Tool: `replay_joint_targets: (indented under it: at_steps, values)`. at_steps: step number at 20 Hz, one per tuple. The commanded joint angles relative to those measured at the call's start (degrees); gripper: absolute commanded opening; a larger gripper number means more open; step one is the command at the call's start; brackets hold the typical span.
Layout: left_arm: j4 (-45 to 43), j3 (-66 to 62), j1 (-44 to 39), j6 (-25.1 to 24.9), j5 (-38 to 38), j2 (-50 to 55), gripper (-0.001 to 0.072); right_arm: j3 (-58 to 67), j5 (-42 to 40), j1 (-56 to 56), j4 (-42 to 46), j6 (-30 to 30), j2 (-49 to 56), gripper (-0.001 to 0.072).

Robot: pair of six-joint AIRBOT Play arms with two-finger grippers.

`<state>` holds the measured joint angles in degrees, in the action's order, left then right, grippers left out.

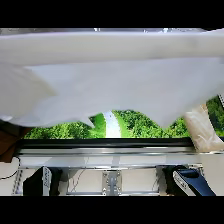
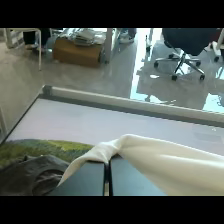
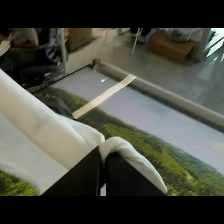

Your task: Fold the shirts.

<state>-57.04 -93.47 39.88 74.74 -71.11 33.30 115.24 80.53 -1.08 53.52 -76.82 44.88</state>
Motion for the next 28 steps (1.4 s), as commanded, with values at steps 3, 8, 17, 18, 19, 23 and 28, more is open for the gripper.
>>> replay_joint_targets:
  at_steps: [3, 8, 17, 18, 19, 23, 28]
  values:
    - [15.3, -4.0, 0.5, -0.2, -6.8, 7.2, 0.0005, -0.5, 2.2, 0.0, 13.2, -3.7, 2.4, 0.0014]
    - [8.2, 6.9, -15.4, -2.7, -8.4, 22.6, 0.0005, -13.7, 1.0, 0.0, 15.7, -3.5, 16.6, 0.0014]
    - [-24.8, 13.0, -42.8, 3.4, 41.3, 62.3, 0.0009, -19.5, -31.7, 0.0, 10.1, -1.8, 54.3, 0.002]
    - [-24.8, 13.0, -43.2, 5.6, 46.1, 64.7, 0.001, -19.5, -37.6, 0.0, 6.4, -2.0, 57.1, 0.0046]
    - [-24.8, 12.8, -43.5, 8.0, 50.7, 66.2, 0.0106, -19.5, -43.6, 0.0, 1.2, -2.0, 59.3, 0.0226]
    - [-24.9, 6.7, -42.6, 10.4, 55.0, 62.0, 0.0649, -13.4, -52.5, 1.5, -9.4, -1.9, 59.5, 0.0482]
    - [-28.6, 5.3, -28.6, 10.6, 43.8, 37.5, 0.0642, 7.3, -19.3, 16.2, 5.3, -2.2, 47.5, 0.0471]
